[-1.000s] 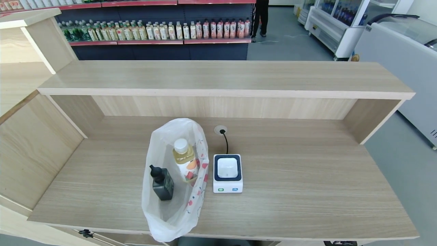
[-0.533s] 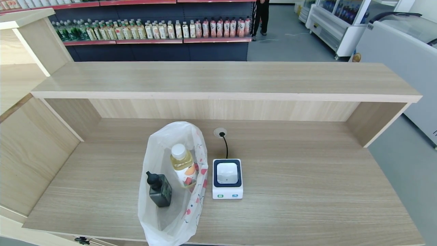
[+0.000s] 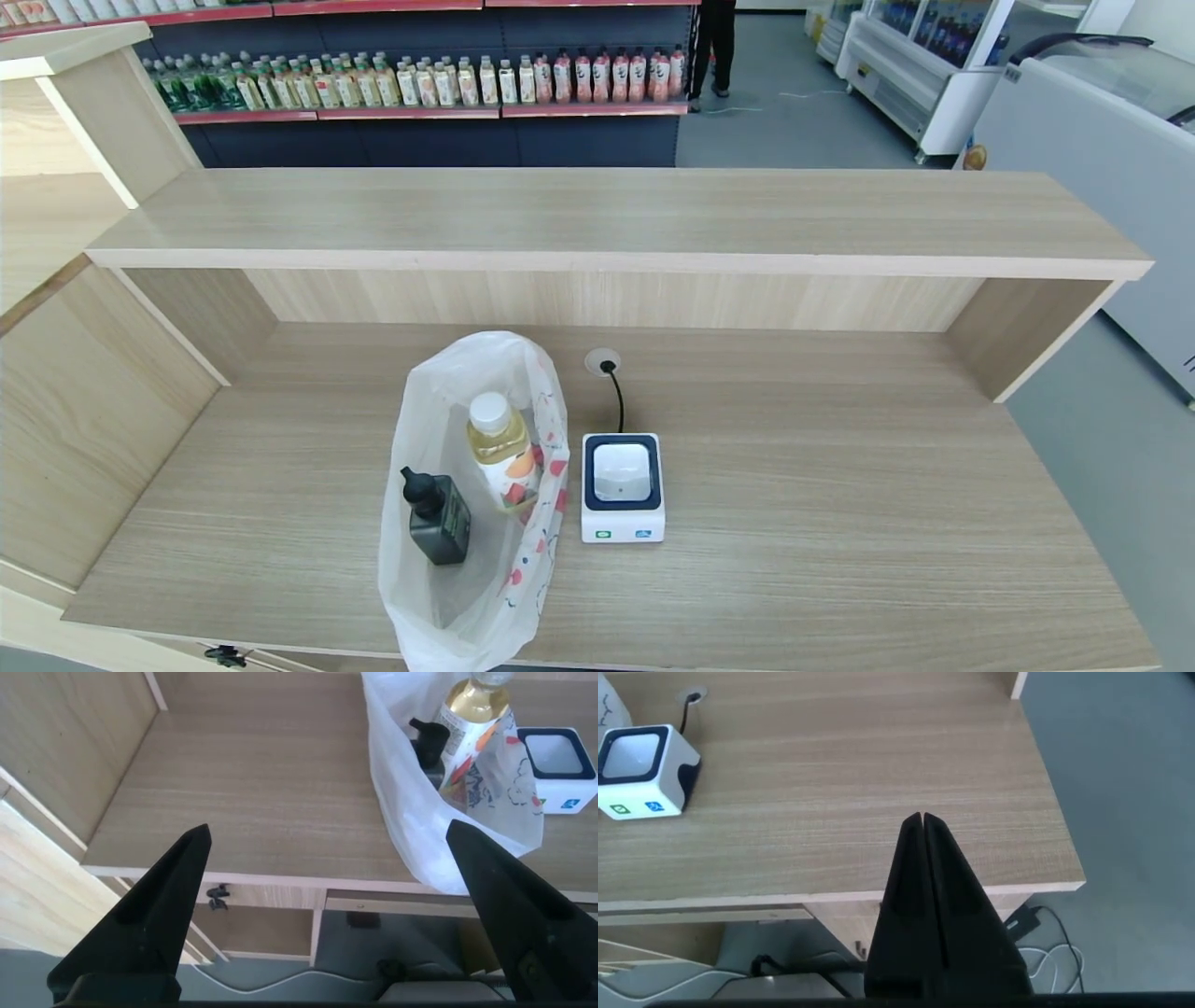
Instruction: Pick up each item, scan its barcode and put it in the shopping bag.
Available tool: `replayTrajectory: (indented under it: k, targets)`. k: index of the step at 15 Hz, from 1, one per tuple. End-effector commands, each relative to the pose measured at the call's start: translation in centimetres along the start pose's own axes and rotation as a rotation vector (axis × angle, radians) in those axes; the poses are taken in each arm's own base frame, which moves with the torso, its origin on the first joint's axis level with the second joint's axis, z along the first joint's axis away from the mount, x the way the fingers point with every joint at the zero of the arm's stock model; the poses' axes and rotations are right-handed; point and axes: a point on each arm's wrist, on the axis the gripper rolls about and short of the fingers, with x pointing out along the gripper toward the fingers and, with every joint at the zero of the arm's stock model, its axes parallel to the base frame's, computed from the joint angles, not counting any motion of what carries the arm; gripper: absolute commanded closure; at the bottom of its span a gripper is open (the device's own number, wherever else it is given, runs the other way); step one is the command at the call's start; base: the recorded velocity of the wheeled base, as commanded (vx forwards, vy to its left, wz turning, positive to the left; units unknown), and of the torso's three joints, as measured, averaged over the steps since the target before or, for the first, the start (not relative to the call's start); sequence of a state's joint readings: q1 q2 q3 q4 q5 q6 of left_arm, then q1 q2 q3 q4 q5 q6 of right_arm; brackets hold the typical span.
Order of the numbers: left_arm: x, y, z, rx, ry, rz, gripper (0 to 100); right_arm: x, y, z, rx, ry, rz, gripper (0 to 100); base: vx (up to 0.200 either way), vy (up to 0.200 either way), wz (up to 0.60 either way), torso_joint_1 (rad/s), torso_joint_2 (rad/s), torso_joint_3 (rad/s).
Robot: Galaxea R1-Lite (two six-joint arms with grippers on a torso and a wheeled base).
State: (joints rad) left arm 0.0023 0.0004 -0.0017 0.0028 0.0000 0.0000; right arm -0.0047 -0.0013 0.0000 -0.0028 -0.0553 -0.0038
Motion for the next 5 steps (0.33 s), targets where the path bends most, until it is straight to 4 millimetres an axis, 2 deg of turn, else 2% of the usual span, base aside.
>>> replayTrajectory:
  k: [1, 5]
  targets:
    - [0.00, 0.00, -0.01, 0.000, 0.000, 0.001, 0, 0.02, 0.00, 0.01, -0.002, 0.003, 0.000, 100, 0.000, 0.000, 0.00, 0.000, 0.00, 0.000]
    - [0.00, -0.01, -0.01, 0.000, 0.000, -0.001, 0, 0.01, 0.00, -0.01, -0.012, 0.003, 0.000, 100, 0.000, 0.000, 0.00, 0.000, 0.00, 0.000]
